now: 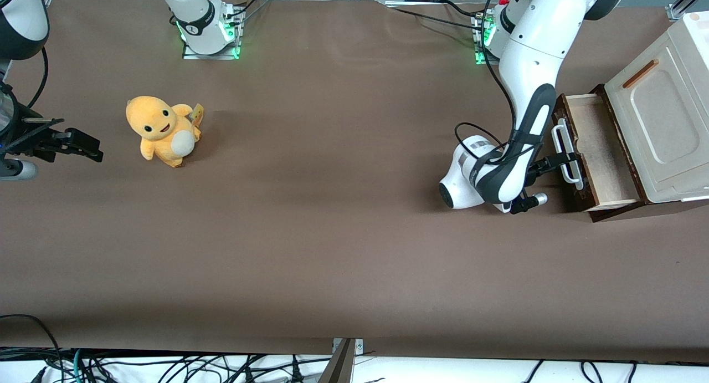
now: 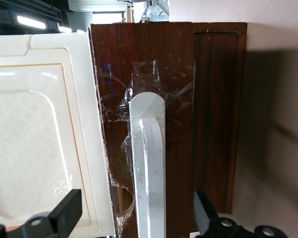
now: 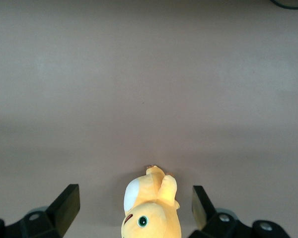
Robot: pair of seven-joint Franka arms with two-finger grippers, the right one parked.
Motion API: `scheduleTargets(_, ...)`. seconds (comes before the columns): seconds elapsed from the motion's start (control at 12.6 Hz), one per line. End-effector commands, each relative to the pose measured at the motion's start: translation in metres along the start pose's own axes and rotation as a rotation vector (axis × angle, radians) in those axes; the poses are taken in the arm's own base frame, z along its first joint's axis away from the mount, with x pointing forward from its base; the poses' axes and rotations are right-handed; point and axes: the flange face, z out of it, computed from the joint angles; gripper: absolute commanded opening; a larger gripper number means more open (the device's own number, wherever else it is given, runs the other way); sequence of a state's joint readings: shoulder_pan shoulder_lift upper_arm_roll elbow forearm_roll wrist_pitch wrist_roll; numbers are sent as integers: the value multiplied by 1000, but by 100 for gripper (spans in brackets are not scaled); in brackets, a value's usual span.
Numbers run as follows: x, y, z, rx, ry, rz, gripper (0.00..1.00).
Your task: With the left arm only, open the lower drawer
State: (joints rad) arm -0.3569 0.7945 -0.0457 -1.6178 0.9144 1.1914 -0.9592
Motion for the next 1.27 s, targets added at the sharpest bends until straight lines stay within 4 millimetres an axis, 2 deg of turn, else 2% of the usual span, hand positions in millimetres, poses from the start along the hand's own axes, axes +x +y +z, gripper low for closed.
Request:
scheduleTargets(0.0, 1, -11, -19, -79, -55, 8, 100)
scheduleTargets(0.32, 9, -41, -67, -276, -76, -6, 100)
scheduleTargets(0.63, 16, -82, -106, -504, -162, -7, 100)
scheduleTargets(0.79, 24, -102, -114, -619, -200, 42, 100)
scheduleTargets(0.95, 36, -129, -121, -738, -214, 87, 100)
scheduleTargets(1.11, 51, -160, -117, -856, -226, 137, 100)
scheduleTargets(1.19, 60, -183, -110, -928, -229, 154, 100)
